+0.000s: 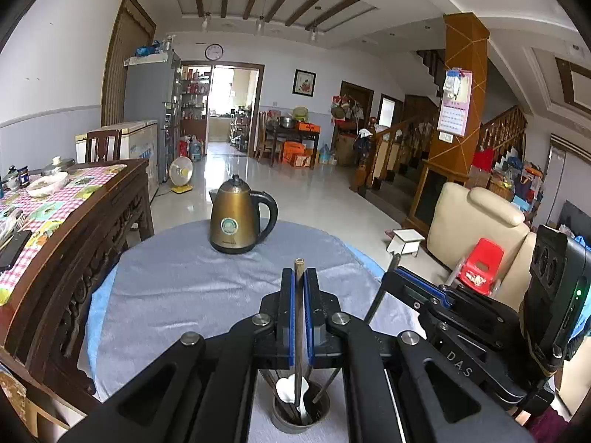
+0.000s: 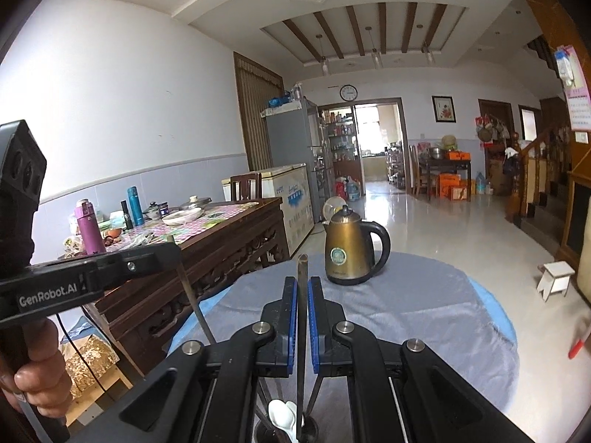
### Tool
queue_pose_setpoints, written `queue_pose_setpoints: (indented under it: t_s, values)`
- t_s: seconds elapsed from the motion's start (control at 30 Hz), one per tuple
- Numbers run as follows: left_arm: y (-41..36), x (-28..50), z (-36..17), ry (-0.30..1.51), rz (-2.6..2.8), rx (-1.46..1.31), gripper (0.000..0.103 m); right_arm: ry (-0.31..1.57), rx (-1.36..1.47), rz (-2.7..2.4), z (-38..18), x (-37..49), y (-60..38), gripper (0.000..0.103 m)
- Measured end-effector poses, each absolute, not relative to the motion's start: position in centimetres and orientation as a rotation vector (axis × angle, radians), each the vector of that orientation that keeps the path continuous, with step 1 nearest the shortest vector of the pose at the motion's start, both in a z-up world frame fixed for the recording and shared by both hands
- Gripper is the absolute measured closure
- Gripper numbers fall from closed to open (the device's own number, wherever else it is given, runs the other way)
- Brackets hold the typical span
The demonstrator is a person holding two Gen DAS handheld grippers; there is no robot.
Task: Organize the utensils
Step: 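Lower both chopsticks into the holder cup and open both tools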
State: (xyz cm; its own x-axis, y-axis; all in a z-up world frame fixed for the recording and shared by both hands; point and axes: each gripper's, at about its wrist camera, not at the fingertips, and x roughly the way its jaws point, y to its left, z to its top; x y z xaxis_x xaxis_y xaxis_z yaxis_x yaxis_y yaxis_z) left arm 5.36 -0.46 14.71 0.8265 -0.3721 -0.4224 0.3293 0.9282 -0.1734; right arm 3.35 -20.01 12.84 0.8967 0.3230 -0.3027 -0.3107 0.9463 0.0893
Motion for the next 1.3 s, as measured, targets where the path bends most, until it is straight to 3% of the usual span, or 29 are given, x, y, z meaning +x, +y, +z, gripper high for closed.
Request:
queue_pose_setpoints:
  t_s: [1.3]
  values:
    - [-2.7,5.3,11.9,0.538,-0.340,-0.067,0.098,0.388,0.064,0.332,10.5,4.3,-19.5,0.096]
